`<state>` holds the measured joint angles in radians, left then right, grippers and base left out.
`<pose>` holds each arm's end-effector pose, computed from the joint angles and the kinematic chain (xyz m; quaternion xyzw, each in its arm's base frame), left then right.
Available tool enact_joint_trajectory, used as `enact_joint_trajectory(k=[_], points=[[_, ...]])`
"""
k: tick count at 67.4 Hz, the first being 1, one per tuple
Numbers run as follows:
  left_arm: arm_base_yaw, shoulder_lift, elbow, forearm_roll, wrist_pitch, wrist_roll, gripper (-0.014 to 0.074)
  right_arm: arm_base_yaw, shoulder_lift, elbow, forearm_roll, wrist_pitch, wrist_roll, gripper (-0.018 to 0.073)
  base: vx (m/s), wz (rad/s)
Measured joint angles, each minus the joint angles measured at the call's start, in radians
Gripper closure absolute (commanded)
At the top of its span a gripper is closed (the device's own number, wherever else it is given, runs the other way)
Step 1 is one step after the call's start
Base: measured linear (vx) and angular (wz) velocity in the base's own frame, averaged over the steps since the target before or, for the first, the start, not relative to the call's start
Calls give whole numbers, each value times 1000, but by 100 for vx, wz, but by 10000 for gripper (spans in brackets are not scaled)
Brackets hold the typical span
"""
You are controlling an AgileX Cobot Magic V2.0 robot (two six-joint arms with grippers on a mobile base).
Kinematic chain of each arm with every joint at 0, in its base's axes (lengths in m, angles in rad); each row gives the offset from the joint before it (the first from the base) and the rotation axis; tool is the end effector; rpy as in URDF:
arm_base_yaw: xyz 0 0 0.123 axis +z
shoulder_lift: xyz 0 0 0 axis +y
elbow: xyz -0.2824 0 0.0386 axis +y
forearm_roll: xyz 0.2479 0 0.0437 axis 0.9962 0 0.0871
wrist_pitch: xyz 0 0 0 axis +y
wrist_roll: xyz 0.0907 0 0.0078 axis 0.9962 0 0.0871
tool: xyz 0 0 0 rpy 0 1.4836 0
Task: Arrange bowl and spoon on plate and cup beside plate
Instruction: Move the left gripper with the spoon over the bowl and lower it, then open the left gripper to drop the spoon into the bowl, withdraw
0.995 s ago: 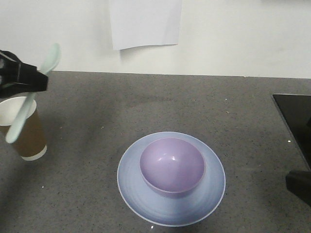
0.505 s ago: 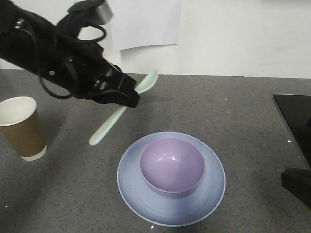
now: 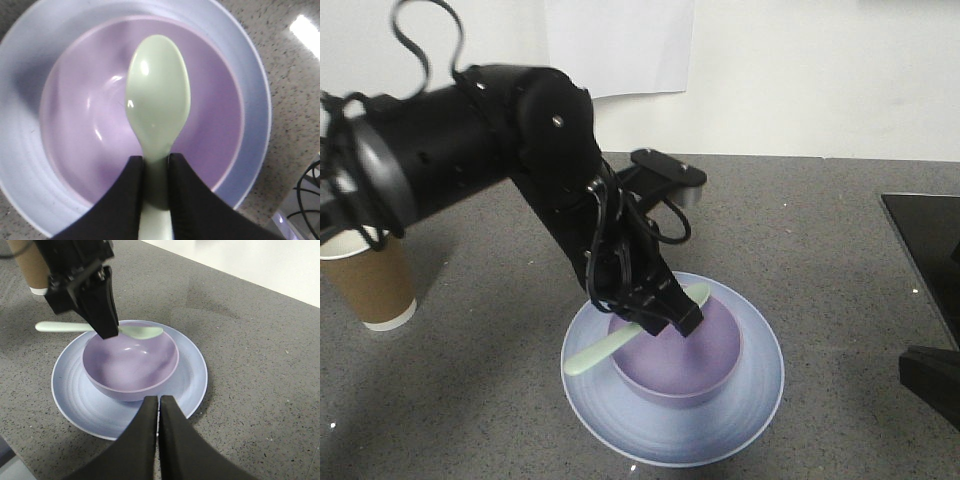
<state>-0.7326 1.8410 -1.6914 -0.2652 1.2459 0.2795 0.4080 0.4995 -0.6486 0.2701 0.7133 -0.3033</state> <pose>0.2733 -0.2763 0.3062 0.4541 0.8719 -0.1556 0.0973 0.0759 0.0501 0.3324 -0.2561 0.8077 0.1550 0.5079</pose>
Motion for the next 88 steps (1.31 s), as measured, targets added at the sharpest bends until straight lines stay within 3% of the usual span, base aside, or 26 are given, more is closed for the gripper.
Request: enact_joint_trajectory(k=[33, 47, 67, 88], points=[[0, 56, 0, 21, -2, -6, 572, 0, 0, 0, 0, 1, 0, 564, 0, 0], [0, 56, 0, 21, -2, -6, 474, 0, 0, 0, 0, 1, 0, 564, 0, 0], [0, 56, 0, 21, -2, -13, 251, 0, 0, 0, 0, 0, 0, 564, 0, 0], [0, 56, 0, 21, -2, -13, 208, 0, 0, 0, 0, 0, 0, 564, 0, 0]])
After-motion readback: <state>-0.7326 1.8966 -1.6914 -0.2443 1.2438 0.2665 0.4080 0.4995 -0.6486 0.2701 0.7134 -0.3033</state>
